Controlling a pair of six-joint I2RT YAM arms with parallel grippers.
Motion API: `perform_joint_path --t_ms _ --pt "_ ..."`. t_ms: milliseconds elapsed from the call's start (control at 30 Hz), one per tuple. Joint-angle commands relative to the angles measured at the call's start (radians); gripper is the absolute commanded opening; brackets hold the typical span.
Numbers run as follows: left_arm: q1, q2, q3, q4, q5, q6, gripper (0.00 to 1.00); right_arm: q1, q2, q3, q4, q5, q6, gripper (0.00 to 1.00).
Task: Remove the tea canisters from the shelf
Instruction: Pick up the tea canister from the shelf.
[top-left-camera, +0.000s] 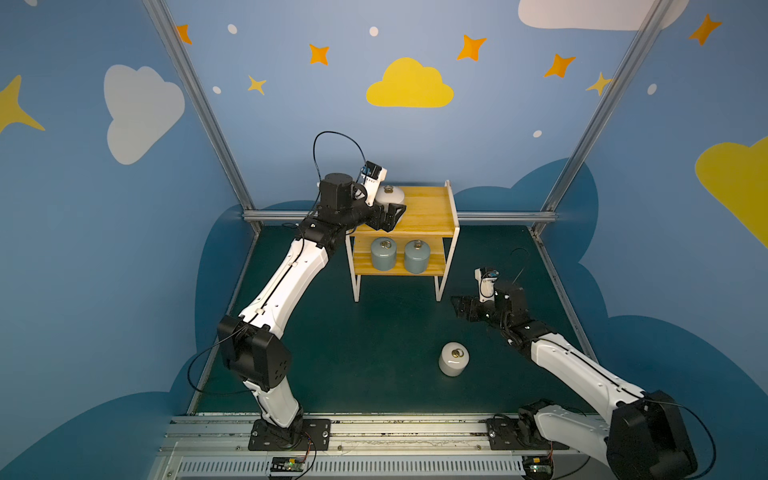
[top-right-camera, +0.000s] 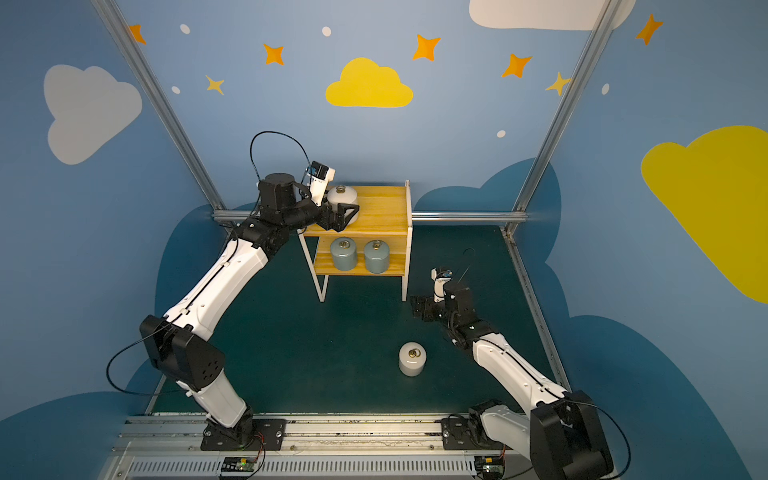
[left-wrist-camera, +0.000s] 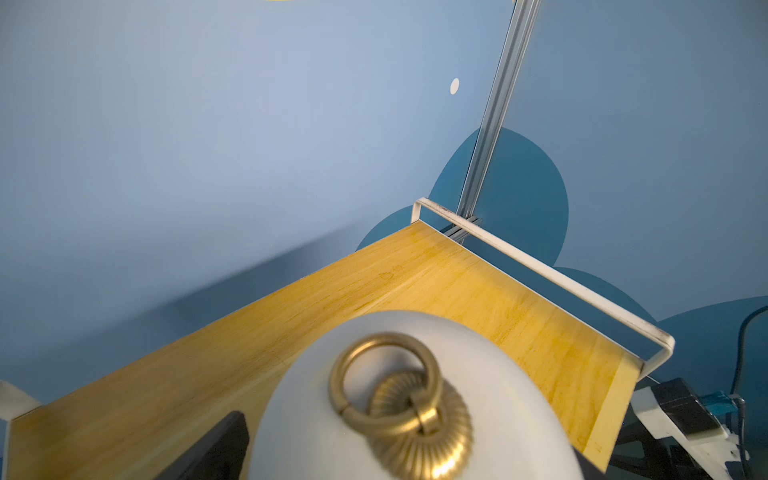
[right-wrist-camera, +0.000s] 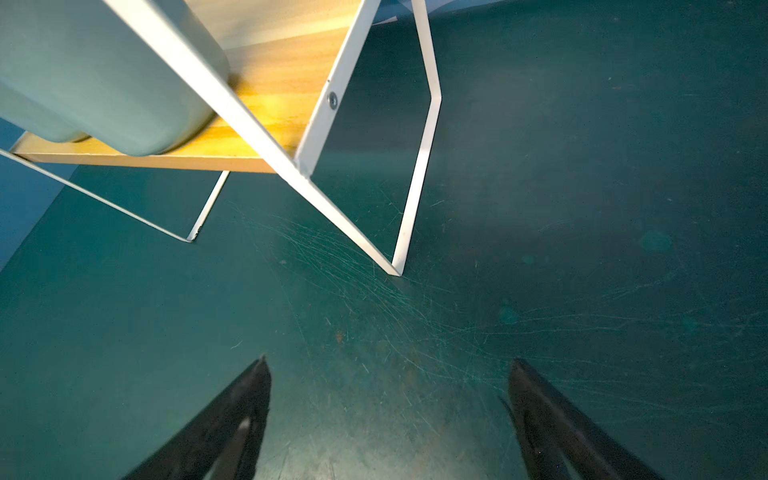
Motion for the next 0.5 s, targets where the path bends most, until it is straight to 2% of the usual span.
perform_joint_path --t_ms 0,233,467 --pt "0.004 0.013 0.033 0.019 0.022 -0.006 0.99 -0.005 -0.003 0.029 0.016 -0.01 -0.004 0.91" --pt "0.005 0.019 0.036 0.027 0.033 -0.012 0.95 -0.005 -0.004 0.028 0.014 -0.014 0.001 0.91" --pt "0.004 0.019 0.031 0.032 0.049 -0.016 0.85 -0.005 -0.013 0.022 0.009 -0.012 0.001 0.91"
